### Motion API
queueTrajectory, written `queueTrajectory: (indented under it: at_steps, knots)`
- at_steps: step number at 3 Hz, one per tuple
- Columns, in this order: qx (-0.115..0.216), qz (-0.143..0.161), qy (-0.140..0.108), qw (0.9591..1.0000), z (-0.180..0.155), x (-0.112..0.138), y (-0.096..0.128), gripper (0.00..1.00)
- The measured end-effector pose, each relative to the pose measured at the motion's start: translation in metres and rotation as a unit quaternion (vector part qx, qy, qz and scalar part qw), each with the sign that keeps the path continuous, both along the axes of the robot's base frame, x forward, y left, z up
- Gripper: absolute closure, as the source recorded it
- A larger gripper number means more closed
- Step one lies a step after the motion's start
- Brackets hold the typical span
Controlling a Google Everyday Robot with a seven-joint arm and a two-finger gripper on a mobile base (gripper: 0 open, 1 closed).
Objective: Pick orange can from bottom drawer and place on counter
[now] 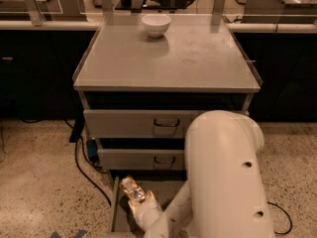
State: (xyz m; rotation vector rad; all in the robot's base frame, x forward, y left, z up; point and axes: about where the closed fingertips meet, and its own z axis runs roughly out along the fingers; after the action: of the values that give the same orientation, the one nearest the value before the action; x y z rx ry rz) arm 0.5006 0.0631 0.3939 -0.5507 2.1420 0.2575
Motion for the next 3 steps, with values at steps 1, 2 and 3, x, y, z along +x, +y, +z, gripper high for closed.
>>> queueTrajectory:
  at_steps: [1, 2, 3]
  knots:
    - [-0.023, -0.001, -0.008, 0.9997, 0.0083, 0.0083, 0.0064, 1.00]
    - [-0.021, -0.006, -0.004, 0.9997, 0.0060, 0.0074, 0.0034, 1.00]
    - [0.000, -0.009, 0.000, 1.0000, 0.0055, 0.0138, 0.0001, 1.00]
